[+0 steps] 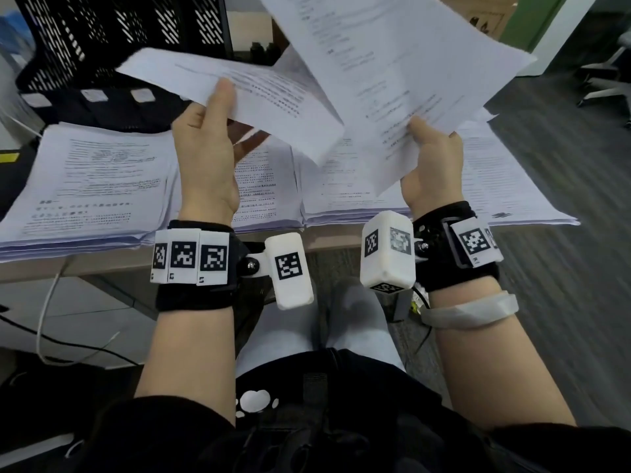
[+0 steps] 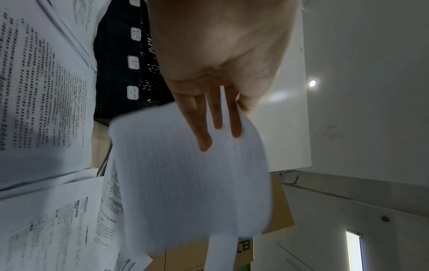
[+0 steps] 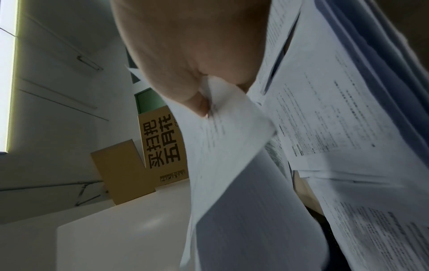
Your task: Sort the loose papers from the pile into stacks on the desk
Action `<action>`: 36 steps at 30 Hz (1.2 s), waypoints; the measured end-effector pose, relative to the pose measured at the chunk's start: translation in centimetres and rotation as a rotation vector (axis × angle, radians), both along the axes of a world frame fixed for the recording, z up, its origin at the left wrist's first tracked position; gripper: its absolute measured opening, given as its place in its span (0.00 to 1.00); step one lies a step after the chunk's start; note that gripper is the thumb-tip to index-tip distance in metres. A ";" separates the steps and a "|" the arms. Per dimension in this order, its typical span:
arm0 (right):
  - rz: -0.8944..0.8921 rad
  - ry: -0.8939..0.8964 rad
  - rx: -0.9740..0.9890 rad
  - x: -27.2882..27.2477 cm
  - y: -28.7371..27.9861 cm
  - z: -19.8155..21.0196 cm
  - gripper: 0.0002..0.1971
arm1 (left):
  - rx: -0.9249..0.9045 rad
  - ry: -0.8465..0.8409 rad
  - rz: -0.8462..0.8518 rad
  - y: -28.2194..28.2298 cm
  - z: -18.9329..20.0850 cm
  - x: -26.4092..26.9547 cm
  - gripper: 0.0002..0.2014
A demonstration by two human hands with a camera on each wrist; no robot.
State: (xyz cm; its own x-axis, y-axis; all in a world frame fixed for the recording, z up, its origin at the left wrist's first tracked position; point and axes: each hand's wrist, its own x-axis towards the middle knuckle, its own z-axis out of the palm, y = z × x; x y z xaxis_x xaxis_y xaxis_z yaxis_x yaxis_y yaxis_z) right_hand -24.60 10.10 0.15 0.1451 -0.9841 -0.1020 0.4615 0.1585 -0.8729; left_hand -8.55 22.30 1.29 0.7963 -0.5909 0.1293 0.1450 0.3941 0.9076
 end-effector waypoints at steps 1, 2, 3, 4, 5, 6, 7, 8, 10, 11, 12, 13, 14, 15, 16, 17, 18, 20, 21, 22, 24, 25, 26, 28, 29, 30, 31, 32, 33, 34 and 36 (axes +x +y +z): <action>-0.045 0.059 0.012 -0.3 -0.2 -0.1 0.07 | -0.029 -0.012 0.039 0.0 0.1 0.0 0.12; -0.078 0.097 0.018 -0.6 -0.4 -0.3 0.08 | -0.058 -0.023 0.079 0.1 0.2 0.0 0.12; -0.099 0.099 0.027 -0.9 -0.6 -0.6 0.08 | -0.072 -0.033 0.114 0.2 0.3 -0.1 0.13; -0.113 0.085 0.044 -1.1 -0.8 -1.0 0.10 | -0.073 -0.042 0.145 0.3 0.5 -0.1 0.12; -0.122 0.093 0.060 -1.3 -1.0 -1.5 0.11 | -0.068 -0.048 0.167 0.3 0.5 -0.2 0.12; -0.122 0.127 0.074 -1.4 -1.1 -2.0 0.12 | -0.068 -0.047 0.180 0.3 0.6 -0.3 0.12; -0.112 0.171 0.084 -1.5 -0.9 -2.5 0.12 | -0.073 -0.037 0.182 0.3 0.5 -0.4 0.12; -0.100 0.208 0.091 -1.4 -0.9 -3.0 0.13 | -0.080 -0.024 0.177 0.3 0.4 -0.4 0.11; -0.076 0.250 0.088 -1.2 -0.6 -4.0 0.14 | -0.077 -0.003 0.165 0.2 0.1 -0.6 0.10; -0.067 0.266 0.089 -1.0 -0.4 -4.5 0.14 | -0.070 0.000 0.162 0.2 -0.1 -0.7 0.10; -0.057 0.281 0.091 -0.8 -0.3 -5.0 0.13 | -0.063 0.002 0.160 0.2 -0.3 -0.7 0.10; -0.049 0.293 0.089 -0.6 0.1 -5.3 0.12 | -0.060 0.006 0.157 0.2 -0.5 -0.8 0.10; -0.043 0.297 0.081 -0.3 0.3 -5.6 0.13 | -0.059 0.011 0.155 0.3 -0.7 -0.7 0.10; -0.042 0.300 0.075 -0.1 0.6 -5.9 0.15 | -0.057 0.014 0.153 0.3 -0.8 -0.7 0.10; -0.043 0.301 0.074 0.2 1.0 -6.0 0.16 | -0.055 0.015 0.153 0.4 -1.0 -0.6 0.10; -0.043 0.302 0.077 0.3 1.4 -5.9 0.18 | -0.052 0.016 0.154 0.5 -1.1 -0.6 0.10; -0.035 0.305 0.088 0.5 1.8 -6.0 0.20 | -0.048 0.014 0.155 0.6 -1.2 -0.6 0.10; -0.015 0.323 0.095 0.8 2.3 -6.2 0.26 | -0.040 0.011 0.154 0.8 -1.4 -0.5 0.11; -0.004 0.339 0.098 0.9 2.4 -6.2 0.28 | -0.039 0.012 0.151 0.9 -1.4 -0.5 0.11; 0.009 0.348 0.110 0.9 2.7 -6.1 0.26 | -0.039 0.013 0.148 1.1 -1.4 -0.5 0.11; 0.043 0.317 0.142 0.9 2.5 -6.1 0.18 | -0.041 0.009 0.141 1.4 -1.4 -0.5 0.11; 0.058 0.319 0.148 0.8 2.3 -6.3 0.13 | -0.044 0.006 0.140 1.5 -1.4 -0.4 0.11; 0.070 0.359 0.148 0.6 2.1 -6.1 0.07 | -0.048 0.004 0.141 1.7 -1.5 -0.4 0.11; 0.042 0.465 0.131 0.2 1.6 -6.1 0.09 | -0.054 0.003 0.145 1.9 -1.4 -0.2 0.10; 0.010 0.508 0.110 0.0 1.3 -6.2 0.11 | -0.056 0.006 0.148 2.0 -1.4 -0.2 0.09; -0.016 0.532 0.085 -0.1 1.0 -6.3 0.13 | -0.057 0.013 0.150 2.1 -1.4 -0.2 0.09; -0.036 0.531 0.060 -0.2 0.8 -6.4 0.14 | -0.059 0.018 0.152 2.2 -1.4 -0.2 0.09; -0.047 0.506 0.038 -0.3 0.7 -6.4 0.15 | -0.060 0.022 0.153 2.3 -1.4 -0.2 0.08; -0.060 0.465 0.023 -0.3 0.6 -6.4 0.15 | -0.062 0.025 0.153 2.3 -1.4 -0.2 0.08; -0.068 0.415 0.019 -0.4 0.7 -6.3 0.15 | -0.063 0.026 0.152 2.3 -1.4 -0.2 0.08; -0.063 0.323 0.038 -0.3 1.0 -6.1 0.15 | -0.063 0.026 0.148 2.2 -1.4 -0.4 0.08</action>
